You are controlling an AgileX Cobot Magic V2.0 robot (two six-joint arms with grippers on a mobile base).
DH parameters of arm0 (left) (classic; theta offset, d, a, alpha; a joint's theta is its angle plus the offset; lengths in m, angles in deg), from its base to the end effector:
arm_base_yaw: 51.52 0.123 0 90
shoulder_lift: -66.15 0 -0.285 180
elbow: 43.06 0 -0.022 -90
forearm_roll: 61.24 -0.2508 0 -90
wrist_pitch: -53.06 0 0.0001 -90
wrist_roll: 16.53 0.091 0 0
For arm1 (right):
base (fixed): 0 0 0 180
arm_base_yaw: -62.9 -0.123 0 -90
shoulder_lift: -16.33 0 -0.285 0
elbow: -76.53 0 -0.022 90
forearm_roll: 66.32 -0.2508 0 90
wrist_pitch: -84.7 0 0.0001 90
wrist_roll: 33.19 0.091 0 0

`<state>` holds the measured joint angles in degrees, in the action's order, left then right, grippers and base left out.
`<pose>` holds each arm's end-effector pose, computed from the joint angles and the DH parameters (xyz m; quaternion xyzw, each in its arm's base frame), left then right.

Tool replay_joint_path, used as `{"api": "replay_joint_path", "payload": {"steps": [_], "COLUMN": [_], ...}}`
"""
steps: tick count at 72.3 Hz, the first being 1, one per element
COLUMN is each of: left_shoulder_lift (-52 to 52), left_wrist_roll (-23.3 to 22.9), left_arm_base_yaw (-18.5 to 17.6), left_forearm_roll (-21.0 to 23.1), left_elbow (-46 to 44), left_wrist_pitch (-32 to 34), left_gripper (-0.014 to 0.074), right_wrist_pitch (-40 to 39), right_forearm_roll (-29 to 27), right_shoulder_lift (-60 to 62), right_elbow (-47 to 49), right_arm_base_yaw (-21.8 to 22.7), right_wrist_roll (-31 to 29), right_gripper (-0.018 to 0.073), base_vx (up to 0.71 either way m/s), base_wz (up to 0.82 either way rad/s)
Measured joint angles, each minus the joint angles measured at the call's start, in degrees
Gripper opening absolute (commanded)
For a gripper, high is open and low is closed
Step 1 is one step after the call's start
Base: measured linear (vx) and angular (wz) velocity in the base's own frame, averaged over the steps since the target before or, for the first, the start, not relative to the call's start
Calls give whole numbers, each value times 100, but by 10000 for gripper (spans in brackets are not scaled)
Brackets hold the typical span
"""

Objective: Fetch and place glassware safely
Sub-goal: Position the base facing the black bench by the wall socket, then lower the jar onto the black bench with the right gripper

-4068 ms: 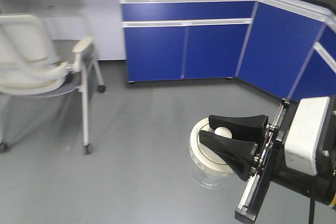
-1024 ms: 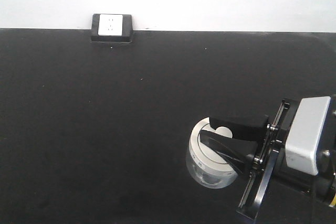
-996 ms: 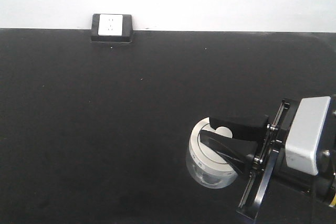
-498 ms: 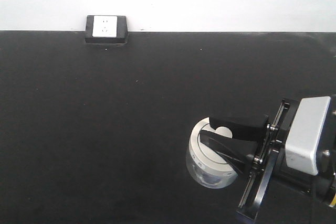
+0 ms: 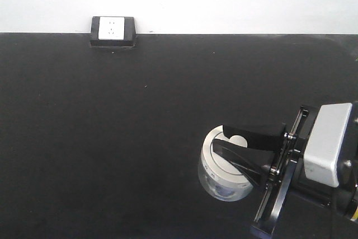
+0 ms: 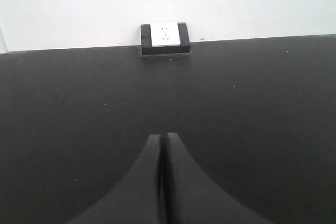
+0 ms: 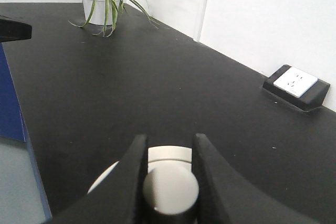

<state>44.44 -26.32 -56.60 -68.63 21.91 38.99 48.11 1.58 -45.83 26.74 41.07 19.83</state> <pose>0.0737 -0.0037 0.2480 0.0065 0.7696 -0.0309 0.6378 0.1514 0.1147 0.2932 -0.3815 0.6329 0.2787 0.6134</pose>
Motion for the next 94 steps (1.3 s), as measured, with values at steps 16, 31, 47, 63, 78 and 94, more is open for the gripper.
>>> {"api": "replay_joint_path", "payload": {"steps": [16,31,47,63,78,94], "left_shoulder_lift": [0,0,0,0,0,0], "left_wrist_roll": [0,0,0,0,0,0], "left_arm_base_yaw": [0,0,0,0,0,0], "left_forearm_roll": [0,0,0,0,0,0], "left_elbow": [0,0,0,0,0,0], "left_wrist_pitch": [0,0,0,0,0,0], "left_gripper": [-7,-7,-7,-7,-7,-7], "right_wrist_pitch": [0,95,958,932,441,-382], "right_forearm_roll": [0,-118,-1704,-2937,-3153,-3280], "right_shoulder_lift": [0,0,-352,-1335,-2481,-3709], "right_elbow": [0,0,0,259,680,944], "right_arm_base_yaw": [0,0,0,0,0,0], "right_wrist_roll": [0,0,-623,-1600,-1935,-2402], "right_gripper": [-4,-4,-4,-1,-1,2], "base_vx": [0,0,0,0,0,0], "base_wz": [0,0,0,0,0,0]}}
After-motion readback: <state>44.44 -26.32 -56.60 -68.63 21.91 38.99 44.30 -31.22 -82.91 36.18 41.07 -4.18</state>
